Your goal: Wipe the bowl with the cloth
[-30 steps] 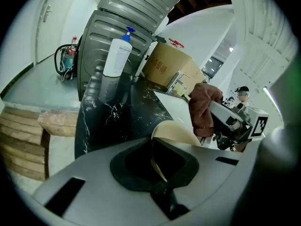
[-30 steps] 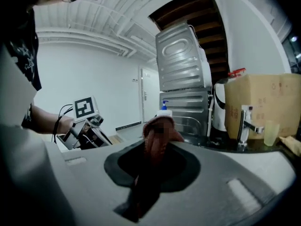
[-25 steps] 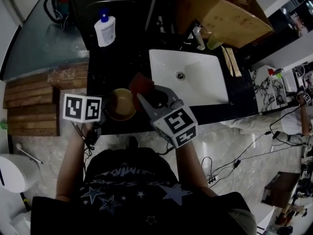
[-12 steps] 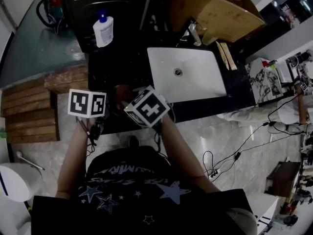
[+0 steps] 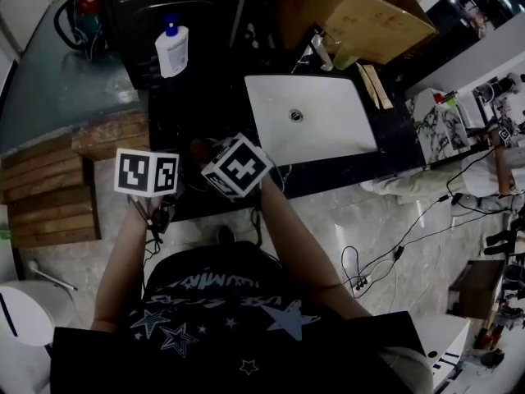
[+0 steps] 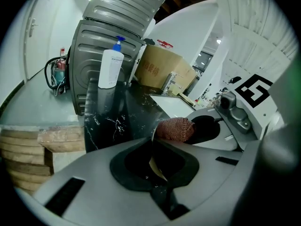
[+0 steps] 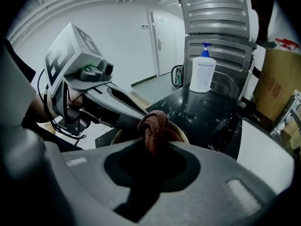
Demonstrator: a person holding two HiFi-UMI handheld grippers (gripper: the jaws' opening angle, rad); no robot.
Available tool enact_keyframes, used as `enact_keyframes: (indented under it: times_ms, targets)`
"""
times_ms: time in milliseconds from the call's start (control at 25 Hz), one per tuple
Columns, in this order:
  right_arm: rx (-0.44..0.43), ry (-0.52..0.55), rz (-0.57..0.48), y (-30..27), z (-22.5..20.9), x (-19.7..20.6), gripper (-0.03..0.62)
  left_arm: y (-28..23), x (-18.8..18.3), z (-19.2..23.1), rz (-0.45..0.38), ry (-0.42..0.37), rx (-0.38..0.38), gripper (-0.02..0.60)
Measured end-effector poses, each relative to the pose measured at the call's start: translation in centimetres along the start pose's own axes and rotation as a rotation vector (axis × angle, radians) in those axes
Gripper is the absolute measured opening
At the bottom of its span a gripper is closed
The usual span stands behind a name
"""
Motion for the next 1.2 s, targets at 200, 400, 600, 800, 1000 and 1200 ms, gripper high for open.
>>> enact_keyframes:
  times_ms: [200,400,600,800,1000,1200]
  targets:
    - [0.03,-0.043,0.023,-0.1,-0.3,0.4,0.067,0.1,0.2,-0.1,-0.011,-0.002,0.013,0.023]
    - [0.068,-0.022,0.029,0.3,0.2,0.3,0.067,1.1,0.1,-0.3,-0.025,-0.02,0.021,0.023]
    - [0.086,-0.025,0.049,0.8,0.5,0.3,0.067,1.9,0.0,-0.5,-0.055,-0.008,0.035,0.023]
    - [0.109,-0.028,0.074,1.3,0.6,0.7,0.067,2.4,-0.3,-0.5,-0.076,-0.034,0.033,0.025]
    - [0.095,-0.036,0.108,1.6,1.2,1.2,0.066,2.9,-0.4,-0.7,-0.109,-0.059,0.03,0.025]
    - [0.027,-0.086,0.117,1.4,2.5,1.7,0.066,3.2,-0.3,-1.0,-0.117,-0.069,0.042,0.025]
Point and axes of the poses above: the fingertips, and each gripper's own axes: y backward along the fingers, z to its left, x out of its underside, the point moved 3 cm from there along y, backward along the fingers, and after that the axes turned 13 degrees about -z, right-handed, at the moved point
